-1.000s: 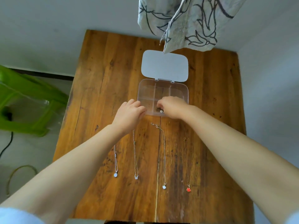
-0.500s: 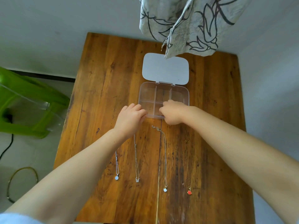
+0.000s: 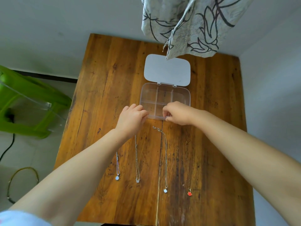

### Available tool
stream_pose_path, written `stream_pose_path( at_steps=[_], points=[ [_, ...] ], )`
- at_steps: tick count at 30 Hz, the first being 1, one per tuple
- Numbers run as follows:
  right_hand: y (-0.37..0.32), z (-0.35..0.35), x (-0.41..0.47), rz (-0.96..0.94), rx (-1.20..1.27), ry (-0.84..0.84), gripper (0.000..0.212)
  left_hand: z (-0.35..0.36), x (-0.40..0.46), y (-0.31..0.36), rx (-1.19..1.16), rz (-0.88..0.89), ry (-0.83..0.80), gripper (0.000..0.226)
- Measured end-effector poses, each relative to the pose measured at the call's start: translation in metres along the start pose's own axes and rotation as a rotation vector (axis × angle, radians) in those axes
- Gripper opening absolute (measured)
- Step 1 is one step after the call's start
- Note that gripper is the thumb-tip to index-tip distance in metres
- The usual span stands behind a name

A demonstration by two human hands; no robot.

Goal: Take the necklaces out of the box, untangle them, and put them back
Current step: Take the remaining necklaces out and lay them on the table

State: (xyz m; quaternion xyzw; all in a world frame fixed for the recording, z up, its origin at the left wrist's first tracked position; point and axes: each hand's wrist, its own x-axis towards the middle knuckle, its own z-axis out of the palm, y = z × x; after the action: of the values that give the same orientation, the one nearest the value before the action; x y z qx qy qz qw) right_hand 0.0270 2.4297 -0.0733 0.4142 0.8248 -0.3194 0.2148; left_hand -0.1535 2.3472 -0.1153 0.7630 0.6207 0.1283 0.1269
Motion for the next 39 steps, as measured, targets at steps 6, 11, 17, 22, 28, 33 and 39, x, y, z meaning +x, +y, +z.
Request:
stream_pose_path(
  at_steps=[6, 11, 17, 22, 28, 33, 39],
  points=[
    [-0.005, -0.029, -0.042, -0.013, 0.408, 0.295, 0.016, -0.005, 0.002, 0.002, 0.019, -0.005, -0.060, 0.011],
    [-0.008, -0.052, -0.081, -0.034, 0.638, 0.312, 0.012, -0.026, 0.012, 0.033, -0.122, 0.010, 0.051, 0.040],
    [0.007, -0.053, -0.129, -0.052, 0.957, 0.296, 0.008, -0.056, 0.042, 0.103, -0.747, 0.035, -0.312, 0.021],
    [0.040, -0.023, -0.175, 0.062, 1.389, 0.421, 0.012, -0.062, 0.056, 0.125, -0.851, 0.002, -0.545, 0.029],
    [0.071, 0.049, -0.221, 0.319, 1.718, 0.653, 0.013, -0.054, 0.079, 0.149, -0.799, 0.002, -0.764, 0.040],
    [0.073, 0.123, -0.243, 0.639, 1.755, 0.573, 0.011, -0.028, 0.113, 0.174, -0.736, 0.001, -0.934, 0.042],
    [0.058, 0.179, -0.234, 0.900, 1.696, 0.443, 0.010, 0.034, 0.127, 0.211, -0.183, 0.261, -0.958, 0.036]
  ],
)
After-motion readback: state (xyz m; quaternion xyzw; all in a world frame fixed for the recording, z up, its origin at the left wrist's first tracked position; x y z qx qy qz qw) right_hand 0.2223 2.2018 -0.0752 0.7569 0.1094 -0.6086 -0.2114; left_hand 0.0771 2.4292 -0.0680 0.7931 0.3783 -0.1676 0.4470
